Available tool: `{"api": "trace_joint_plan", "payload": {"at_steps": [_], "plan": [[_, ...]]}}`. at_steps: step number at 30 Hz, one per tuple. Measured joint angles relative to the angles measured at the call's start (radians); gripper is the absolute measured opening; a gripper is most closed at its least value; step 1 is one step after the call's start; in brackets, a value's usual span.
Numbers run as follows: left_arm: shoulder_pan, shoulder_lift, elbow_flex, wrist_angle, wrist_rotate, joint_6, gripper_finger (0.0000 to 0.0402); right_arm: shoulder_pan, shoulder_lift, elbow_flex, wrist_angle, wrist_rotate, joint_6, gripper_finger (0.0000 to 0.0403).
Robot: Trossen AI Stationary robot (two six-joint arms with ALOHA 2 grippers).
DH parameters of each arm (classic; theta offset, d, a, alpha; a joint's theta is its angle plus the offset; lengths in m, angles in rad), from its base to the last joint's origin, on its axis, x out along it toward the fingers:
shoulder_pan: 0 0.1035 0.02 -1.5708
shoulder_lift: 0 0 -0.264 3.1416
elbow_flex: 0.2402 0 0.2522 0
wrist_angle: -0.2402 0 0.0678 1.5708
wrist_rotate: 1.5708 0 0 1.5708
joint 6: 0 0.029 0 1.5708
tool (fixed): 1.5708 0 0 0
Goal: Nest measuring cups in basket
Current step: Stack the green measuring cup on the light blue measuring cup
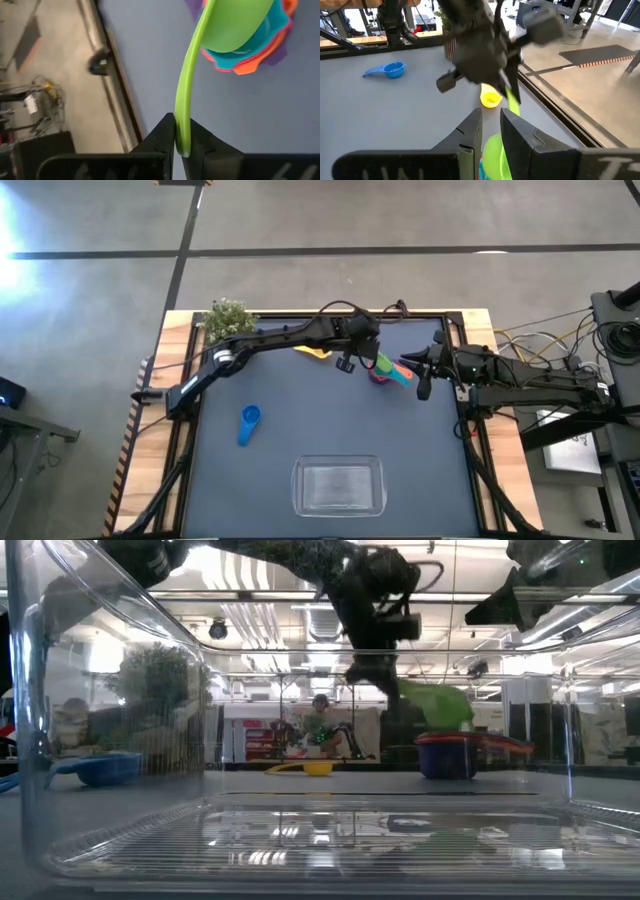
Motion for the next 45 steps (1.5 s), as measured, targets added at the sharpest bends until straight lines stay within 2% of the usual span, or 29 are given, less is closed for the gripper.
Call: {"api": "trace_joint_plan", "payload": {"at_steps": [8,14,19,24,29,33,40,45], "plan": [[-0.009,-0.034,0.000,-0.012,-0.043,-0.110,0.0000,0.000,0.000,0.001,0.000,0.000,0.024,0.0057],[-0.036,-0.036,-0.010,-0.015,-0.166,-0.182,0.0000,0.000,0.000,0.000,0.000,0.000,0.039,0.0057],[-0.051,-0.084,-0.110,0.024,-0.171,-0.265,0.0000,0.000,0.000,0.000,0.000,0.000,0.039,0.0057],[-0.064,-0.256,-0.412,0.251,-0.180,-0.316,0.0000,0.000,0.000,0.000,0.000,0.000,0.039,0.0057],[-0.085,-0.478,-0.784,0.657,-0.168,-0.377,0.0000,0.000,0.001,-0.004,0.034,-0.001,0.037,0.0057],[-0.109,-0.586,-1.007,0.968,-0.161,-0.390,0.0000,0.000,0.021,-0.021,0.146,-0.040,0.009,0.0057],[-0.111,-0.695,-1.201,1.248,-0.124,-0.499,0.0000,0.000,0.067,-0.119,0.483,-0.190,-0.052,0.0057],[-0.112,-0.712,-1.245,1.435,0.058,-0.551,0.0000,-0.001,0.123,-0.225,0.772,-0.193,-0.147,0.0057]]}}
